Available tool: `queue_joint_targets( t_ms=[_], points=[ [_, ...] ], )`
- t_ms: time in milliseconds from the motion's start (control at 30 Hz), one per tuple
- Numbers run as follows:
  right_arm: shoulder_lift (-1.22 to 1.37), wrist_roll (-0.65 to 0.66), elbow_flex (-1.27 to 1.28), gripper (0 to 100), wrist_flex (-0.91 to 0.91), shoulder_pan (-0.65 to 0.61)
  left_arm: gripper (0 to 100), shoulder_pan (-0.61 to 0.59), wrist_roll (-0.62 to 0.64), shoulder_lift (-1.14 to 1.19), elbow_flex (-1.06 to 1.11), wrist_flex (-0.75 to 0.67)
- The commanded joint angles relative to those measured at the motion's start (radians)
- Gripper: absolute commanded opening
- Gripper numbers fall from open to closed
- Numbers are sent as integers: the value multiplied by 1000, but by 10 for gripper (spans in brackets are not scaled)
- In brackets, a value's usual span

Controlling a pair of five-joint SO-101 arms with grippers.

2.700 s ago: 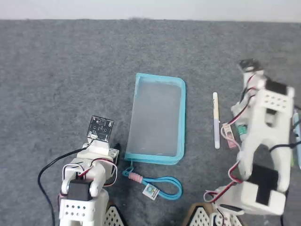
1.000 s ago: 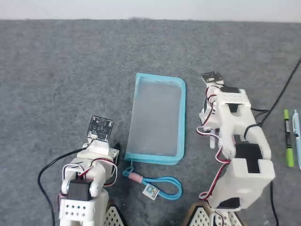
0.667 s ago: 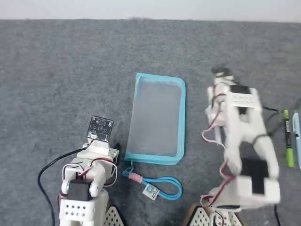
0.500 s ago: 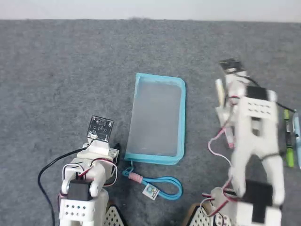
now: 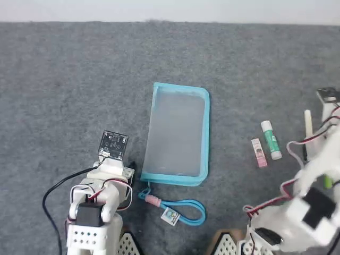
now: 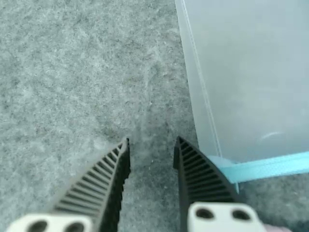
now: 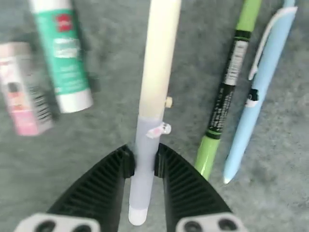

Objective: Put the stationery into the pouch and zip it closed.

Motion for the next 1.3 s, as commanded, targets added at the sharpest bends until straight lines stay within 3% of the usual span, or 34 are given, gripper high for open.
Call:
queue_joint_targets(
  t_ms=[0, 233, 367, 667, 767, 967, 1267],
  points=[
    [105, 14, -161, 9, -18, 39, 145, -5, -6, 2, -5, 6],
    [292, 58, -333, 35, -5, 47, 145, -5, -6, 2, -5, 6],
    [302, 68, -338, 117, -5, 45, 145, -5, -6, 2, -5, 6],
    [275, 63, -345, 124, 30, 33, 145, -5, -6, 2, -5, 6],
    [199, 57, -342, 123, 117, -21, 145, -5, -6, 2, -5, 6],
    [-36, -77, -275, 121, 208, -185, 145, -5, -6, 2, -5, 6],
    [-248, -204, 84, 122, 8, -452, 145, -5, -6, 2, -5, 6]
  ],
)
